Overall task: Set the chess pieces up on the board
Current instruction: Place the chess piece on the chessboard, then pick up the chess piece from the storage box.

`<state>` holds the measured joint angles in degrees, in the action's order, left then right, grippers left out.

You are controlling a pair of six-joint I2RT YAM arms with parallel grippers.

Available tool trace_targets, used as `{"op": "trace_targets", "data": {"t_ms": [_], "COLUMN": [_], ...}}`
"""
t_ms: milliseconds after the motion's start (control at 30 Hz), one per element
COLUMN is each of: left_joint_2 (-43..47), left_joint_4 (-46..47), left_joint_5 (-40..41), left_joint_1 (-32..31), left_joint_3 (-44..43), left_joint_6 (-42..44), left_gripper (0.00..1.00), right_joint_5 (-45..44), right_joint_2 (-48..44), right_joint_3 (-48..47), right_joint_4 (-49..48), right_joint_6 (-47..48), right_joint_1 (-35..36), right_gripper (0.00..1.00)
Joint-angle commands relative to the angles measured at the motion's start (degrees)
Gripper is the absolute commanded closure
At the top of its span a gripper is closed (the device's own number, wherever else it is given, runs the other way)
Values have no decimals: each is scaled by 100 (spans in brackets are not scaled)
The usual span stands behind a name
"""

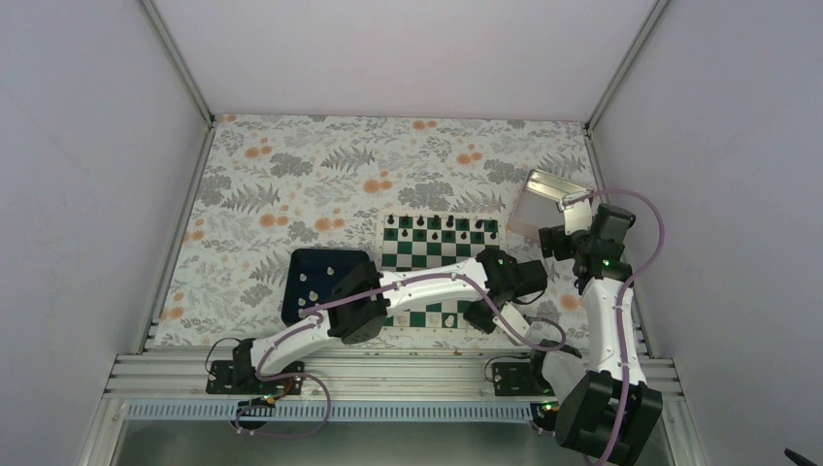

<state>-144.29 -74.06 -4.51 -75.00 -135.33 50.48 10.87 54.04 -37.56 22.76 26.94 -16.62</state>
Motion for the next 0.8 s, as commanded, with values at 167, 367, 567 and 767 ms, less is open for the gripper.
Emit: {"op": "trace_targets", "data": {"t_ms": [167, 367, 567, 767], "left_joint_2": [111, 958, 2799, 4809], "left_joint_4": [-142, -363, 58, 700], "left_joint_5": [357, 1055, 1333, 1196], "left_joint_1": [42, 122, 828, 2389], "left_joint_3": [-223, 40, 2153, 4739], "left_joint_6": [-10, -111, -418, -451], "left_gripper": [76, 69, 66, 65], "right_joint_5": [112, 124, 114, 153], "right_joint_2": [-43, -33, -34, -10], "right_joint_3": [-54, -57, -51, -53], "right_joint_4": [-9, 9, -1, 10], "right_joint_6": [53, 61, 62, 77], "right_joint_1": [-54, -52, -55, -56], "right_gripper": [0, 0, 0, 0]}}
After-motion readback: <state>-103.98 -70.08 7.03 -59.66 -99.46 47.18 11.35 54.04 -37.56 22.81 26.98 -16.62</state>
